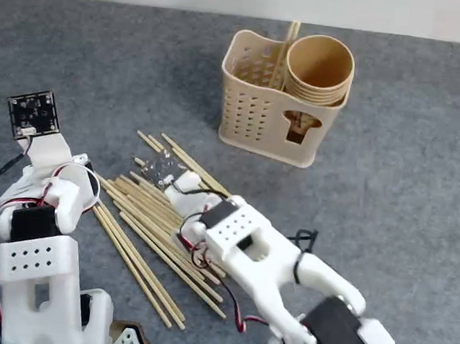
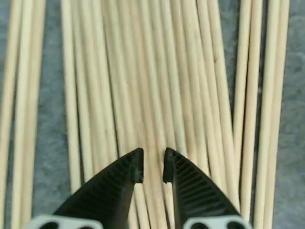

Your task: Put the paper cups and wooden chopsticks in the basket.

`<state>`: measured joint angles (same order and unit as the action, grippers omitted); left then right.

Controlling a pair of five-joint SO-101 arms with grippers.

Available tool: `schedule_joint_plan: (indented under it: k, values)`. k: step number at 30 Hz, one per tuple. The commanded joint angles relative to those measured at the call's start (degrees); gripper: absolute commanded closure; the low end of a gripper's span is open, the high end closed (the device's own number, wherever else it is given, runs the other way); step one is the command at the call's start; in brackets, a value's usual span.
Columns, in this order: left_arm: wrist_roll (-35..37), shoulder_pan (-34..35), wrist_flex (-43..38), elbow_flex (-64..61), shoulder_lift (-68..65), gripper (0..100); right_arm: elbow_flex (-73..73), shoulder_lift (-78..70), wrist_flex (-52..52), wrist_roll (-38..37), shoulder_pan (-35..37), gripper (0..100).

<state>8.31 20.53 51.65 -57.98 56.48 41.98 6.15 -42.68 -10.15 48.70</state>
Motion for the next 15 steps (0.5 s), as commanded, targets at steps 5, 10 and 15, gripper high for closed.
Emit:
schedule_joint_plan:
  k: [5, 10, 15]
  values:
    - [0.26, 0.40, -0.97, 0.31, 1.19, 97, -2.24, -1.36, -0.84, -0.70, -1.01, 98.1]
    - [0.26, 0.40, -0.97, 0.31, 1.19, 97, -2.42, -1.36, -4.00, -0.70, -2.77, 99.3]
    - [0.26, 0.40, -0.97, 0.31, 1.19, 97, -2.51, -1.19, -6.64, -0.70, -5.05, 99.3]
